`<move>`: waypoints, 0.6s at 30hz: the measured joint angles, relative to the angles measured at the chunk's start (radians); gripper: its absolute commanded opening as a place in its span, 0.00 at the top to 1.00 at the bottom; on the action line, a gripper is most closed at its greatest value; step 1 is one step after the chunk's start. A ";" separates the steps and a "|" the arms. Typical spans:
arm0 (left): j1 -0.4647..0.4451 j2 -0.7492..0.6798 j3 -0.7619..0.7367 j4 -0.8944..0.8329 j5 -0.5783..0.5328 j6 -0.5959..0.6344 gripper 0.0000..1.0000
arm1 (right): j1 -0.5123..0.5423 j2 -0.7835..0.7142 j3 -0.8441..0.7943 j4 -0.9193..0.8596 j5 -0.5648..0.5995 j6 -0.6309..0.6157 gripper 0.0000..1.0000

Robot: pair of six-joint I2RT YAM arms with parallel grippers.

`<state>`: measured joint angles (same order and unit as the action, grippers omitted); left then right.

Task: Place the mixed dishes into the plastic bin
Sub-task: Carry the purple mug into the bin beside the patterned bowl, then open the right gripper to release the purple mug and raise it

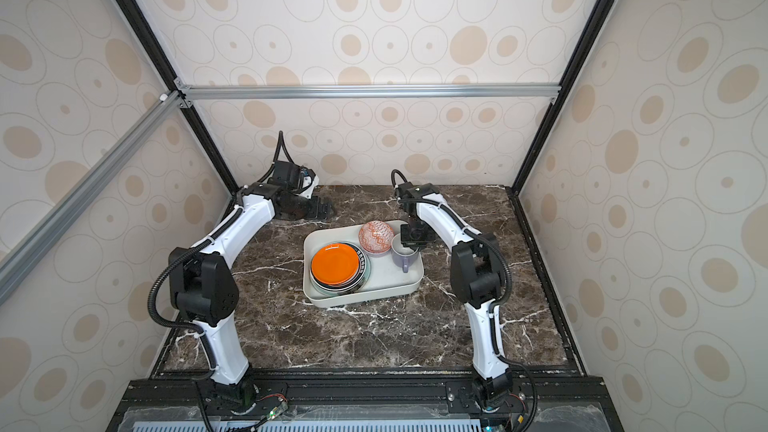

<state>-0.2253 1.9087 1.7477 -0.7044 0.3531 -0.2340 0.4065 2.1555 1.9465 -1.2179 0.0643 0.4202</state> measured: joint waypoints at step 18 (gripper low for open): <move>0.000 0.001 0.005 -0.016 0.002 0.004 0.04 | 0.011 -0.009 -0.103 0.077 -0.069 0.005 0.58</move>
<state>-0.2253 1.9095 1.7531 -0.7204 0.3546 -0.2298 0.4175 2.1464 1.8439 -1.1408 -0.0048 0.4252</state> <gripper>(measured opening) 0.957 0.380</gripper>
